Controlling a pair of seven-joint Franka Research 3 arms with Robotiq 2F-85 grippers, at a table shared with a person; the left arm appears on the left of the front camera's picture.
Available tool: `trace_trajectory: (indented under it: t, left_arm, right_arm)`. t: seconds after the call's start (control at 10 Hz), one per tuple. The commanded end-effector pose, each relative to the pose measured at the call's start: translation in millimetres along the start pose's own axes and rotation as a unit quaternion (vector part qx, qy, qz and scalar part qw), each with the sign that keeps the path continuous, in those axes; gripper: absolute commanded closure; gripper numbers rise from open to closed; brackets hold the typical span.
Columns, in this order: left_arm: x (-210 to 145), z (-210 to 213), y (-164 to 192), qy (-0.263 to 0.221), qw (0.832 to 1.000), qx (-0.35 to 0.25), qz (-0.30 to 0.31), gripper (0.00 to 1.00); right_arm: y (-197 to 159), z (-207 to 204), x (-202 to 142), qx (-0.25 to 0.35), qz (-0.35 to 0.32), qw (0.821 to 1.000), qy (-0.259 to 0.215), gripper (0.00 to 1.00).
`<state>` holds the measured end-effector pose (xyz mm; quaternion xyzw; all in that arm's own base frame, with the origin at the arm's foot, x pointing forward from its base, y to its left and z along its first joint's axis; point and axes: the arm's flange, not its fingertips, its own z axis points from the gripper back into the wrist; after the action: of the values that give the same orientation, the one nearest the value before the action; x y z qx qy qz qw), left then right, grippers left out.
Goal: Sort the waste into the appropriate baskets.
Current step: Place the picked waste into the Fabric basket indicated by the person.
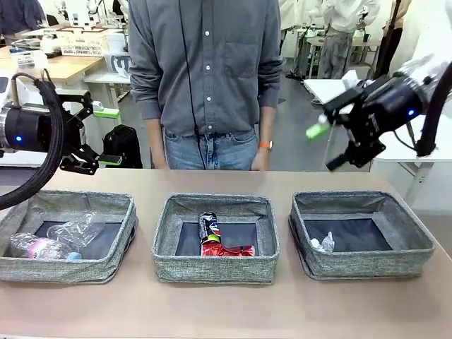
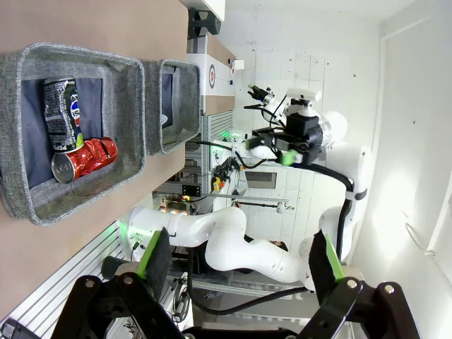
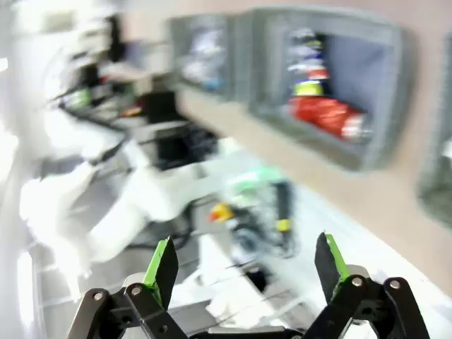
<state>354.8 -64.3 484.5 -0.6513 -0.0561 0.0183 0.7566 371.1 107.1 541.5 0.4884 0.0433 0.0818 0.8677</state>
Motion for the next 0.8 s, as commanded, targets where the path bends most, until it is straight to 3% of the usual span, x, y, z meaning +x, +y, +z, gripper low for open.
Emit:
trace_trajectory:
  t: [0.0, 0.1, 0.2, 0.7]
  left_arm:
    - [-0.5, -1.6, -3.1, -0.006, 1.0, -0.006, 0.002, 0.0]
    - [-0.5, -1.6, -3.1, -0.006, 1.0, -0.006, 0.002, 0.0]
    - [-0.5, -1.6, -3.1, -0.006, 1.0, -0.006, 0.002, 0.0]
    - [-0.5, -1.6, -3.1, -0.006, 1.0, -0.006, 0.002, 0.0]
  right_arm:
    - [-17.2, -4.8, 13.5, 0.289, -0.058, 0.955, 0.037, 0.0]
    - [-17.3, -13.1, 13.9, 0.283, -0.064, 0.957, 0.006, 0.0]
    - [0.0, 1.3, 2.7, 0.083, -0.004, 0.996, 0.013, 0.0]
    - [0.0, 1.3, 2.7, 0.083, -0.004, 0.996, 0.013, 0.0]
